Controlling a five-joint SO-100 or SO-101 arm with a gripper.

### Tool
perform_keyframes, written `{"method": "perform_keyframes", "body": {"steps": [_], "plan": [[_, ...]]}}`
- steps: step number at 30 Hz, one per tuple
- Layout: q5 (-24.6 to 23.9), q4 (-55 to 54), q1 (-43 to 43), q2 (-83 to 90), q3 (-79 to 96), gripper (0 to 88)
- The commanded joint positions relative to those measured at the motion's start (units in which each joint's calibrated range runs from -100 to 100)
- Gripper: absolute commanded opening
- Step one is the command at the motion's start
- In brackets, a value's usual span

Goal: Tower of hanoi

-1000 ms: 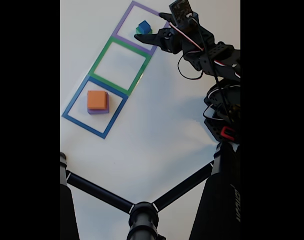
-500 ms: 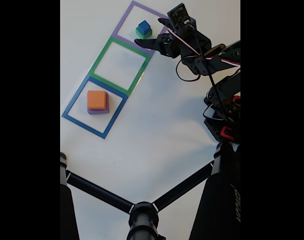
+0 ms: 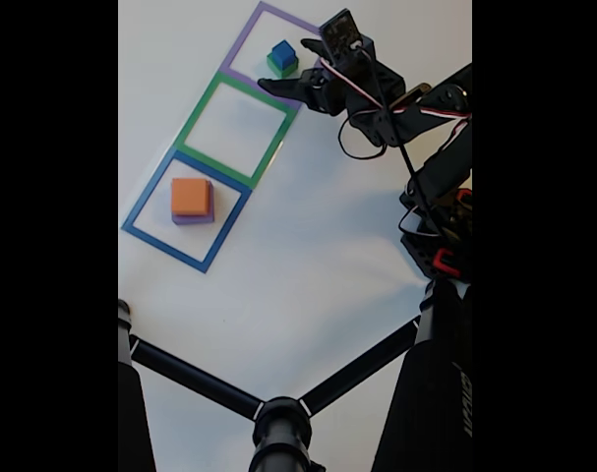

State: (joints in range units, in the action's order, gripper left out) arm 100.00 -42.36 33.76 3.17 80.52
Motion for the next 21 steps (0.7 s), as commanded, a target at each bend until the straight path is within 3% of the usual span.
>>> {"method": "perform_keyframes", "body": {"steps": [1, 14, 21], "plan": [[0.0, -2.0, -2.0, -0.8, -2.1, 32.7], [0.0, -2.8, -3.2, -3.7, -4.2, 32.0], [0.0, -2.8, -3.3, -5.0, -4.6, 24.2]]}}
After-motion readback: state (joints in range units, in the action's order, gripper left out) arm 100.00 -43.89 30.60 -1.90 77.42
